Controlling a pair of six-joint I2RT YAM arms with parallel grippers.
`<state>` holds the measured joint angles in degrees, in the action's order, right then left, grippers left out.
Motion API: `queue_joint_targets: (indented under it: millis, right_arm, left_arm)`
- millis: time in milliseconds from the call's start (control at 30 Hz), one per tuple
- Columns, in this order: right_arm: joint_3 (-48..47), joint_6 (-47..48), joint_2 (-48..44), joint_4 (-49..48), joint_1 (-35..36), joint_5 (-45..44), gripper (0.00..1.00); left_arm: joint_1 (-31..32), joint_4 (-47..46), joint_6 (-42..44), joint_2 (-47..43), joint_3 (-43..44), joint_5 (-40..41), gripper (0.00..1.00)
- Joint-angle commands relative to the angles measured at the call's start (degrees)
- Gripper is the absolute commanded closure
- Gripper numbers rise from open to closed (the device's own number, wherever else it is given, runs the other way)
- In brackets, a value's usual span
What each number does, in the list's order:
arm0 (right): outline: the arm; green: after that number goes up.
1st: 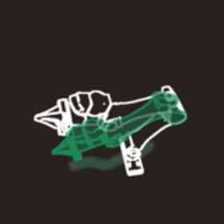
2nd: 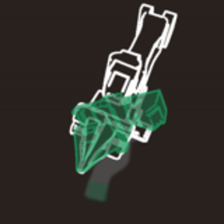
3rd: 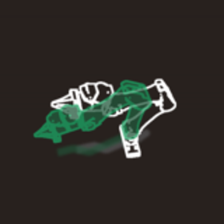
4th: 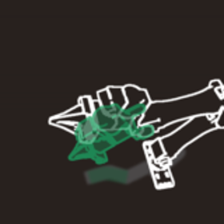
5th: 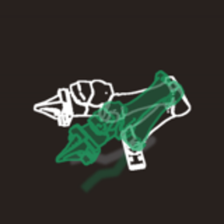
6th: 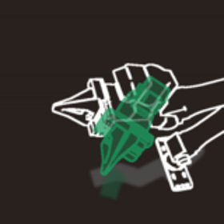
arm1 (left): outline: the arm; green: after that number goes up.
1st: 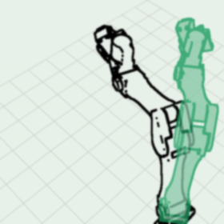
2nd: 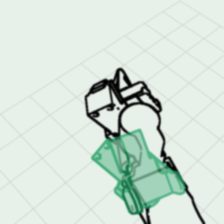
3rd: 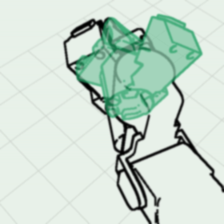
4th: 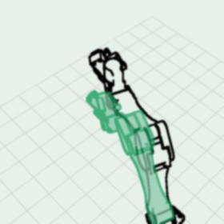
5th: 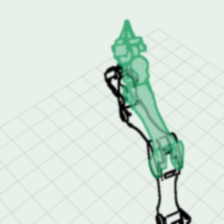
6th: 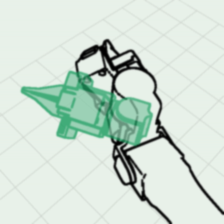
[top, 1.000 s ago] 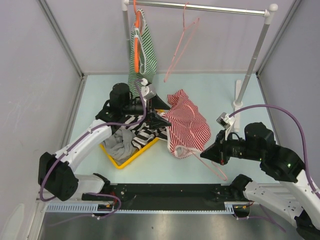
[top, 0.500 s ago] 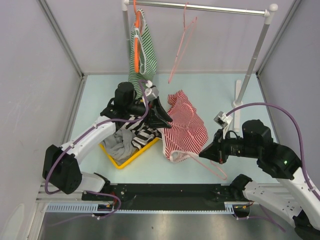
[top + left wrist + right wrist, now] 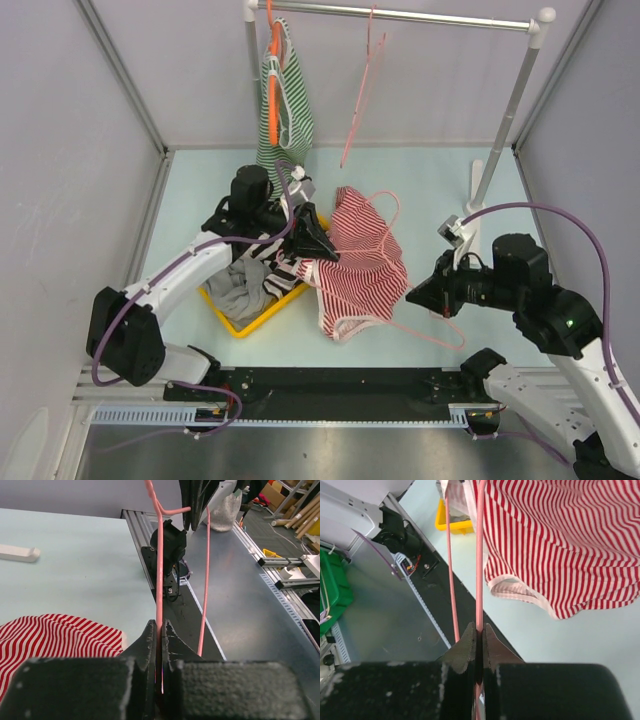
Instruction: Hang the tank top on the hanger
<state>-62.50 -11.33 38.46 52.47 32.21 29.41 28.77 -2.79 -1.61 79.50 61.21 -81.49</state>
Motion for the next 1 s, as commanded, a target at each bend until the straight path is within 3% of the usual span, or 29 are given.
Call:
queue_joint_targets:
  millis: [0,400,467,533,600,700,767,867,900,967]
  right_arm:
    - [-0.8,3.9,0.3,-7.2,-2.2,-1.0,1.0]
    - [1.3,11.0,0.0,-16.9,-2.9,-17.6,1.0]
    - [1.9,12.5,0.0,-19.1,-2.9,-16.4,1.0]
    - [1.9,14.2,0.5,-19.5,-2.8,-15.5,1.0]
    - [1.9,15.4,0.7,-20.4,-2.7,-14.6,1.0]
    - [2.3,16.9,0.2,-21.4,-2.4,-14.5,1.0]
    - [2.7,18.2,-0.2,-22.3,-2.4,-13.9,1.0]
    - [2.3,21.0,-0.4,-22.1,-2.1,-14.7,1.0]
    - [2.2,21.3,-0.4,-22.1,-2.0,-15.1,1.0]
    - [2.3,21.5,-0.4,-22.8,-1.8,-15.5,1.0]
  left_arm:
    - [1.0,0.2,-0.4,-0.9,-1.3,-3.3,1.0]
    - [4.9,2.3,-3.7,-1.2,-0.7,-1.7,1.0]
    - [5.2,2.3,-4.5,-1.0,-0.6,-1.9,0.94]
    - [5.6,2.3,-6.3,-0.2,0.0,-2.3,0.78]
    - [5.7,4.0,-7.4,0.6,0.4,-3.8,0.7]
    - [5.9,4.7,-7.8,1.0,1.0,-6.1,0.65]
    - [6.1,5.2,-7.8,1.5,1.3,-7.5,0.66]
    - [6.1,6.3,-7.2,2.3,2.2,-9.0,0.85]
    - [6.1,7.3,-6.7,2.6,2.4,-9.4,0.95]
    - [6.1,8.1,-5.5,3.1,2.9,-9.7,1.0]
